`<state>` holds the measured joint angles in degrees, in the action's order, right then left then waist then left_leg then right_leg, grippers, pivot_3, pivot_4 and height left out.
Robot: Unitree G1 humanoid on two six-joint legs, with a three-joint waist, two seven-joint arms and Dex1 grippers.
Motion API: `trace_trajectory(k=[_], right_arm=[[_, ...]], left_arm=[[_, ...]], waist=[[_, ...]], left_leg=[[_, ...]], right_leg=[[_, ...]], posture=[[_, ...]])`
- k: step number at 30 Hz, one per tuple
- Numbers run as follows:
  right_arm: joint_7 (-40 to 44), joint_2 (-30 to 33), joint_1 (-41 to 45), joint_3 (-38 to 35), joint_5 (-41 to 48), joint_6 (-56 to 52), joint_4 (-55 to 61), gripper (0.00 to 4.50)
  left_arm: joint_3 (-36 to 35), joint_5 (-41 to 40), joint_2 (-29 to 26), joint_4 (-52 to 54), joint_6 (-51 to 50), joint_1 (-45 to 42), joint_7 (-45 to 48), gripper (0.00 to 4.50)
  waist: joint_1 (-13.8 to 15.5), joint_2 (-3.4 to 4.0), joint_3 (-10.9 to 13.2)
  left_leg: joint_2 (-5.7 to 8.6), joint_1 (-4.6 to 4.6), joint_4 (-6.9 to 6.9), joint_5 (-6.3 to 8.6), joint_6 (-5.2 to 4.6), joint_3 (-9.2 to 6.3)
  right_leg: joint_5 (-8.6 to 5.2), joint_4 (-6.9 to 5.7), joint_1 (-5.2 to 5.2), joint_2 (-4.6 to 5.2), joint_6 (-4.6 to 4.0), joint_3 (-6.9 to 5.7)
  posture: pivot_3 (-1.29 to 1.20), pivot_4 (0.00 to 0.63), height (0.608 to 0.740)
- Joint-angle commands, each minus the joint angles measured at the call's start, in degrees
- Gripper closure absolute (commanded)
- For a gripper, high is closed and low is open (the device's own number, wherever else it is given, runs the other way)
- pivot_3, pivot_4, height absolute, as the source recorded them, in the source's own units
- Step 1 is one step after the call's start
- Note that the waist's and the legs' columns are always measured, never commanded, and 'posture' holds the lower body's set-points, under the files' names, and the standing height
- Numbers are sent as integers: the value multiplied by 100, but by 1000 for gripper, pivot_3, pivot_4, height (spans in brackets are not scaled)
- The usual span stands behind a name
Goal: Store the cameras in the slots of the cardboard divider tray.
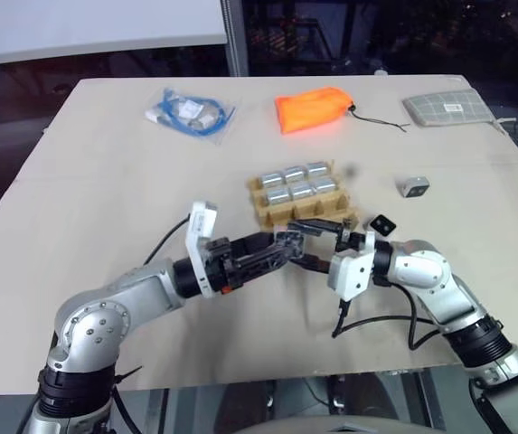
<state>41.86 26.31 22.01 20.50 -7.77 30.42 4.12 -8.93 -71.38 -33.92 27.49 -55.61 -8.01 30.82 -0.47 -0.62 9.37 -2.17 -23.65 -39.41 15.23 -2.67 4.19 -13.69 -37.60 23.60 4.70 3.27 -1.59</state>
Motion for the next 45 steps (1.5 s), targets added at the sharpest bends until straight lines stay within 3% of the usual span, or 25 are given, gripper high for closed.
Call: trace_trajectory(k=[1,12,14,16,17,19,21,30,34,39,45], right_arm=[[-121,-23,122,-143,40,123,162,2549],[-182,-6,62,-170,90,89,257,2549],[-203,-11,64,-184,105,66,266,2549],[-227,-24,66,-206,130,38,272,2549],[-235,-28,65,-214,138,29,274,2549],[-253,-31,48,-241,170,2,279,2549],[-268,-35,43,-254,194,-22,287,2549],[-283,-133,53,-223,222,-210,371,2549],[-107,-21,-108,-221,346,-893,675,2549],[-176,0,-191,-305,357,-1234,878,47],[-109,265,-496,-746,733,-1911,1101,47]], left_arm=[[-46,-59,-43,43,53,-19,101,517],[-125,-88,27,-92,91,-34,81,517],[-124,-78,13,-83,89,4,112,1330],[-135,-79,15,-87,92,33,103,1330],[-144,-91,20,-94,91,41,89,2079],[-151,-82,9,-87,101,48,113,2740],[-153,-65,-1,-80,105,54,142,3691],[-94,26,4,-93,119,30,197,3747],[-49,182,58,-102,206,-56,144,3747],[-4,388,122,-151,295,-266,88,3747],[-2,727,137,-313,448,-720,72,3747]], waist=[[0,0,0],[-4,0,0],[-4,0,0],[-6,0,0],[-7,0,0],[-10,0,0],[-8,-1,1],[-11,-1,1],[-4,-1,1],[-7,-1,1],[17,-3,2]], left_leg=[[0,0,0,0,0,0],[0,0,0,0,0,0],[0,0,0,0,0,0],[0,0,0,0,0,0],[0,0,0,0,0,-1],[-1,0,0,0,0,-1],[-1,-1,0,0,0,-1],[-1,-1,0,0,0,-1],[-1,-1,1,0,0,-3],[1,-1,1,0,0,-2],[3,-3,1,0,0,-3]], right_leg=[[0,0,0,0,0,-1],[0,0,0,0,0,0],[0,0,0,0,0,0],[0,0,0,0,0,0],[0,0,0,0,0,-1],[0,0,0,0,0,-1],[0,0,0,1,0,-1],[0,0,0,2,0,-1],[0,0,0,2,0,-2],[0,0,0,4,0,-2],[0,2,0,2,0,-5]], posture=[[0,150,740],[0,150,740],[0,150,740],[0,150,740],[0,150,740],[0,150,740],[0,150,740],[0,150,740],[0,150,740],[0,150,740],[0,150,740]])
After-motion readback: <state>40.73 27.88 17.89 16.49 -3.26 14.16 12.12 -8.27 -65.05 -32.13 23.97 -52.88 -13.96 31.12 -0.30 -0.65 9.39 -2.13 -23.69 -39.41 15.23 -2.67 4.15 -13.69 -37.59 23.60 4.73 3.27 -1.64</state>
